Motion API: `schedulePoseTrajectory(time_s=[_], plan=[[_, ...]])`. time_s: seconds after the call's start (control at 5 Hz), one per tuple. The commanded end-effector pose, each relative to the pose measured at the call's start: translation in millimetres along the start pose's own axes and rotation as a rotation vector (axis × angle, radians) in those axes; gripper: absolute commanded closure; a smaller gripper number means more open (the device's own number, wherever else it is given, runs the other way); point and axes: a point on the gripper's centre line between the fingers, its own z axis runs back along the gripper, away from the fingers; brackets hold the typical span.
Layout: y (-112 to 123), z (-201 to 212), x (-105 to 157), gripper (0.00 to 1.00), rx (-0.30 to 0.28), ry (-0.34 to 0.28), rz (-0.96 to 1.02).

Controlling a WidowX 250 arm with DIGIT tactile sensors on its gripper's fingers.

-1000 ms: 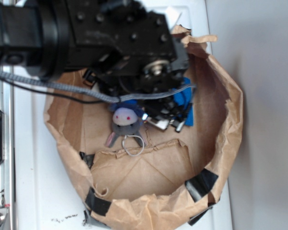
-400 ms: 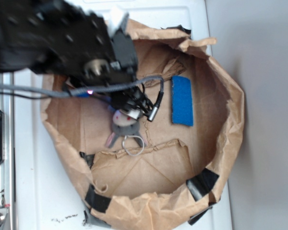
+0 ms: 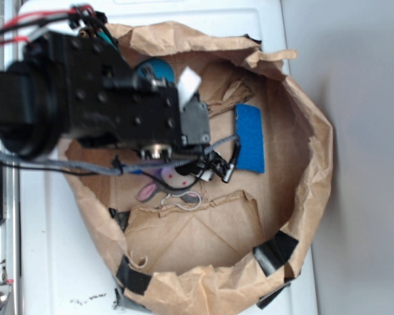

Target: Grab the gray animal.

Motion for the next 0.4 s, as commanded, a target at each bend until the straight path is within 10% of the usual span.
schedulePoseTrajectory(time_s=[0.0,0.2], plan=[[-4.9,0.0,-3.1,1.0,-0.05,-0.032,0.034],[-1.9,4.4,0.8,1.0,-0.067,-0.025,0.052]])
